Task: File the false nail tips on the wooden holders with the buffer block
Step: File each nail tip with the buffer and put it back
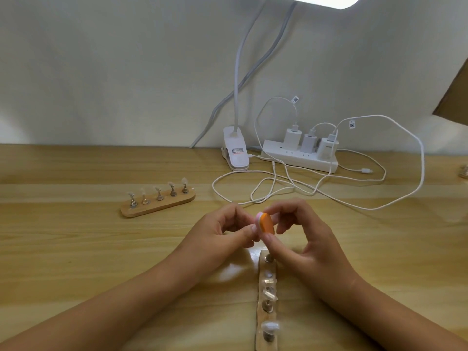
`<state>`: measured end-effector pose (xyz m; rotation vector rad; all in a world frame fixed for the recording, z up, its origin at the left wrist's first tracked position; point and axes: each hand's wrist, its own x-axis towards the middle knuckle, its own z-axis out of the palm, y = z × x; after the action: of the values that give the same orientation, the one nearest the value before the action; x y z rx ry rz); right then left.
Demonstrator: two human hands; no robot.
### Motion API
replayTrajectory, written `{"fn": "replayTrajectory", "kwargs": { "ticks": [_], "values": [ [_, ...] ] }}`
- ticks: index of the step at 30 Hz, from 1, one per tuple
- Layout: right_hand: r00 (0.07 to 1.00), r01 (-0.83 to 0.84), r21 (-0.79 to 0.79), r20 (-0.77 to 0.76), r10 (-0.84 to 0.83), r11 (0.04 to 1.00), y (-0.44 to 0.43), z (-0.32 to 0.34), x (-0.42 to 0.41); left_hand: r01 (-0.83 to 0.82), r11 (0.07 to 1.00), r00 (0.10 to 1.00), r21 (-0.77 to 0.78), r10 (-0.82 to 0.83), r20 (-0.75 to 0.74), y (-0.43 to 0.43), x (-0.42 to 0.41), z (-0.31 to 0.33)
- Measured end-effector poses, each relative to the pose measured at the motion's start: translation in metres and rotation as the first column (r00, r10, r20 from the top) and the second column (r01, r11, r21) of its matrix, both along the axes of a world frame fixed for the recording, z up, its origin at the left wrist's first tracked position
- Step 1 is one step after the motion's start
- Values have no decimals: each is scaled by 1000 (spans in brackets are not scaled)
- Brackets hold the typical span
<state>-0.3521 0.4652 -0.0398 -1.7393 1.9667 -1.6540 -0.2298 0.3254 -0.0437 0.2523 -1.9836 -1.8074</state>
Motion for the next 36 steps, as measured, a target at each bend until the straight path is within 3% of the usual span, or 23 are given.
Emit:
{"fn": "replayTrajectory", "kwargs": {
  "ticks": [3,7,11,14,18,21,29,33,36],
  "values": [
    [993,26,-2,114,-26,1000,-1,1,-3,-1,1000,1000,13,1,6,-1,1,0],
    [999,-33,0,17,33,999,1,2,0,-10,1000,1000,-9,10,16,-1,1,-1],
    [990,-36,-11,135,37,999,-1,2,-5,-40,998,997,-44,43,57,-1,1,0],
    [999,-44,-27,-8,44,999,0,3,-4,-62,990,995,-130,72,74,0,3,0],
    [1000,5,5,16,-5,1000,-1,3,-7,-96,978,992,-183,108,62,0,4,1],
    [998,-13,14,-59,14,1000,0,4,-5,-101,977,992,-187,112,49,3,4,3],
    [997,-19,11,-72,20,1000,1,4,-6,-111,969,992,-222,120,27,4,5,4],
    [999,9,35,53,-11,999,-1,5,-10,-123,967,991,-221,133,31,4,6,5],
    [999,-34,10,-14,34,999,2,5,-5,-130,968,990,-214,137,22,5,6,6]
  ]
}}
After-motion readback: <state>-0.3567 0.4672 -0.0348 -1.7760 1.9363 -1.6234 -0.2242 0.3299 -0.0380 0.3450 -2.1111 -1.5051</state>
